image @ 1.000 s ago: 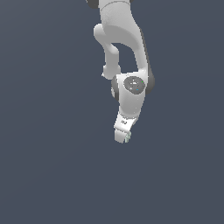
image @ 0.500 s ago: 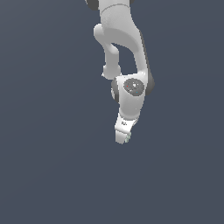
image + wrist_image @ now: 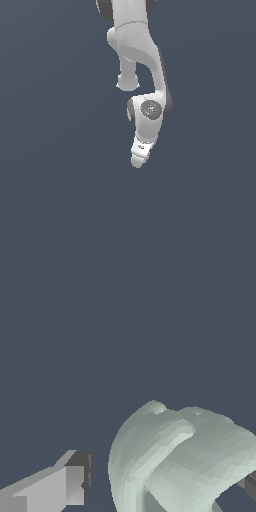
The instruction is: Pick up the object and move it to a goal position.
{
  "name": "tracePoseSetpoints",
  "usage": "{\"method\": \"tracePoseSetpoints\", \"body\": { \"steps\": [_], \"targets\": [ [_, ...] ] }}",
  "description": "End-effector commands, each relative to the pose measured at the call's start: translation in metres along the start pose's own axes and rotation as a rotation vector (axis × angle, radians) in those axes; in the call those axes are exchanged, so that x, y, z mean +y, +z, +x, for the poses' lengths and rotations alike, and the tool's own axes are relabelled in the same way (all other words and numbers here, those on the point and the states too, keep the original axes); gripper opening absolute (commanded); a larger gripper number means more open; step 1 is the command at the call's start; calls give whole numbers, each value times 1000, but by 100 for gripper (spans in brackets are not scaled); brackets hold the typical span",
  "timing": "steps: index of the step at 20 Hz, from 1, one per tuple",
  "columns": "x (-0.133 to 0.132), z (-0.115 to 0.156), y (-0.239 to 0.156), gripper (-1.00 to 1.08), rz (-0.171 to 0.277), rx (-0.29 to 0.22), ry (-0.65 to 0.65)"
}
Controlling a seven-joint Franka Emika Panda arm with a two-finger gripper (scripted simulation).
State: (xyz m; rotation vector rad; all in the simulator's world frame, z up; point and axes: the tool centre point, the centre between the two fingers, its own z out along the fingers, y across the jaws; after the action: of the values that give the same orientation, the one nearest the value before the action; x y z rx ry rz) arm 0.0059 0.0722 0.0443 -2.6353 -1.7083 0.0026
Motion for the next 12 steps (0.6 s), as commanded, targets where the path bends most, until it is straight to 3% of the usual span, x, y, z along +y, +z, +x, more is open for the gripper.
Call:
{"method": "tracePoseSetpoints", "body": {
  "steps": [1,2,12],
  "targets": [
    [1,0,2,100,-2,1,0],
    [1,0,2,-100,-2,1,0],
    [1,0,1,-100,-2,1,0]
  ]
}}
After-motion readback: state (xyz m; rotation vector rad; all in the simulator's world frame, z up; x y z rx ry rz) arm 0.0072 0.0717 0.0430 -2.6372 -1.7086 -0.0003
